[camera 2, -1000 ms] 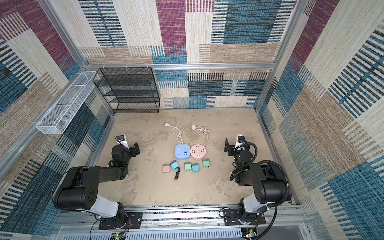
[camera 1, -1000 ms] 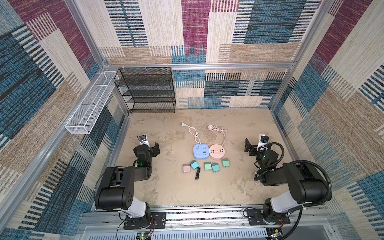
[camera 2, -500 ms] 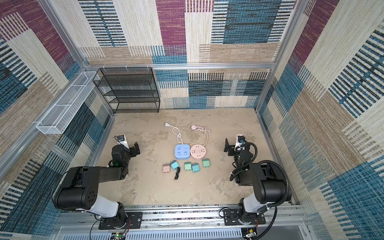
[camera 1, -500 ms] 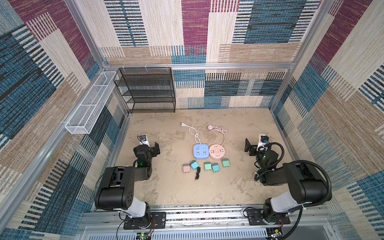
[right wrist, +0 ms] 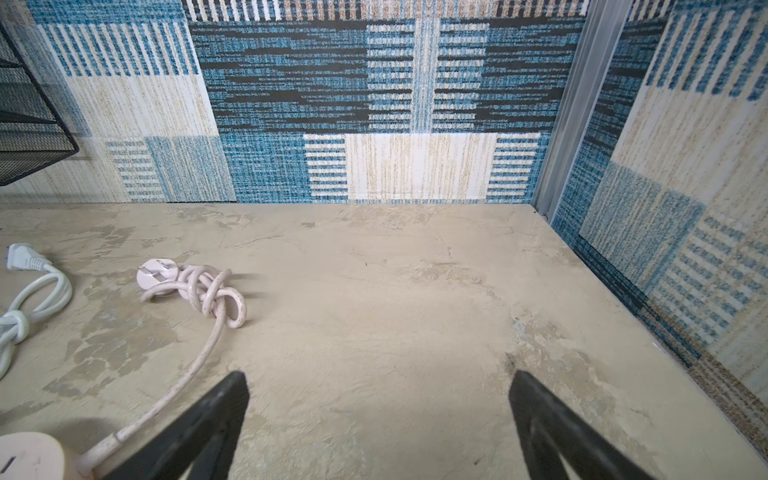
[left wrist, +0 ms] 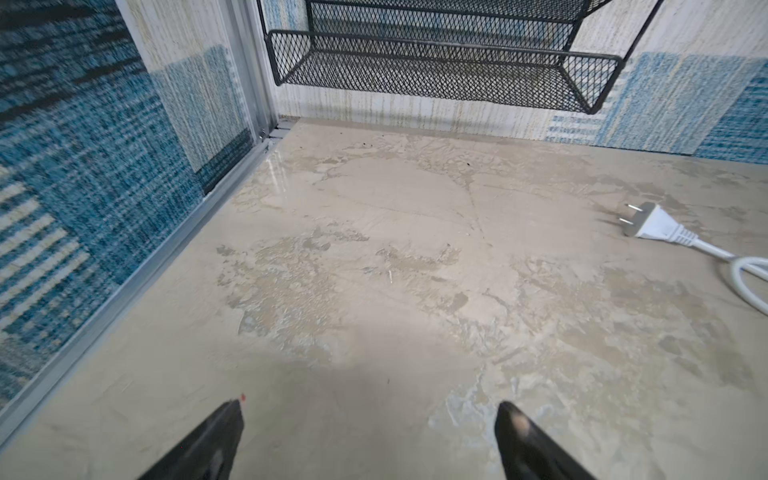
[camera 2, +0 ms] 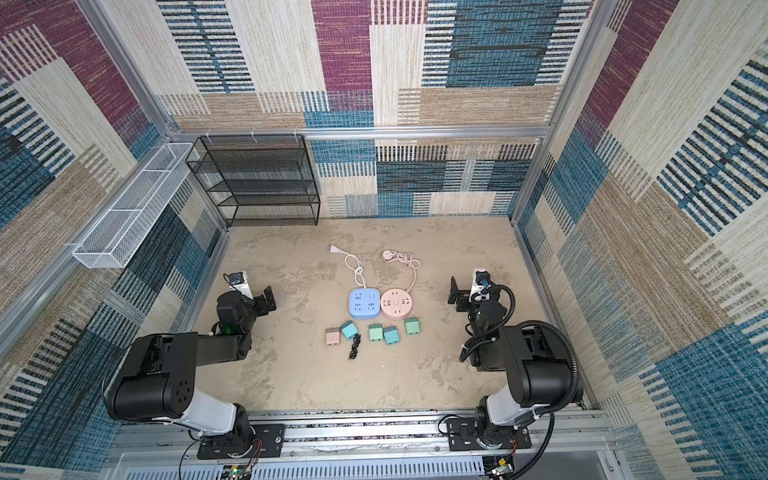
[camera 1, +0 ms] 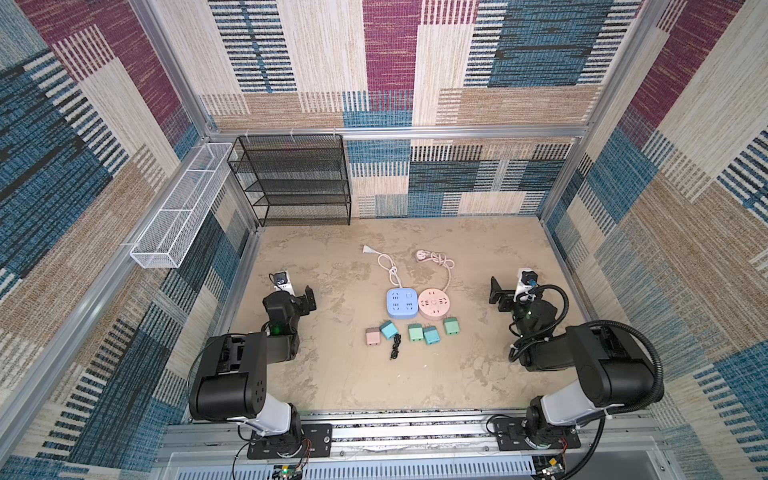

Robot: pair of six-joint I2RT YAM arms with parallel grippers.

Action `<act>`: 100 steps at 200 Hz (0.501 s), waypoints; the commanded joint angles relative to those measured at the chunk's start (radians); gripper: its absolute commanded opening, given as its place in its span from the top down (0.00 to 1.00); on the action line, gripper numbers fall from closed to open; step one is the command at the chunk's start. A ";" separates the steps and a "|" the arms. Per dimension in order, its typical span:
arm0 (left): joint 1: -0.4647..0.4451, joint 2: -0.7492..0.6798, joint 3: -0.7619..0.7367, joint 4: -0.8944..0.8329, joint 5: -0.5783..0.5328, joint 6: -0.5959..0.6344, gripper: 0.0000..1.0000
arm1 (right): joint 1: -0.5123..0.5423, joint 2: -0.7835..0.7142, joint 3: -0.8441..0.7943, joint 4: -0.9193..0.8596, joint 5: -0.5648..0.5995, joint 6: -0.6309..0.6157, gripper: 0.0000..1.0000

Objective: Insert the plug
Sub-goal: 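Reach both grippers toward the plug adapters in front of the power strips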

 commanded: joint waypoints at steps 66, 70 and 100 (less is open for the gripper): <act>0.013 -0.276 0.182 -0.522 -0.112 -0.140 0.01 | 0.009 -0.186 0.261 -0.555 0.034 0.109 0.00; 0.013 -0.288 0.180 -0.522 -0.121 -0.154 0.01 | 0.011 -0.189 0.308 -0.636 0.023 0.136 0.00; 0.014 -0.348 0.267 -0.711 -0.095 -0.316 0.01 | 0.098 -0.247 0.417 -0.889 0.125 0.241 0.00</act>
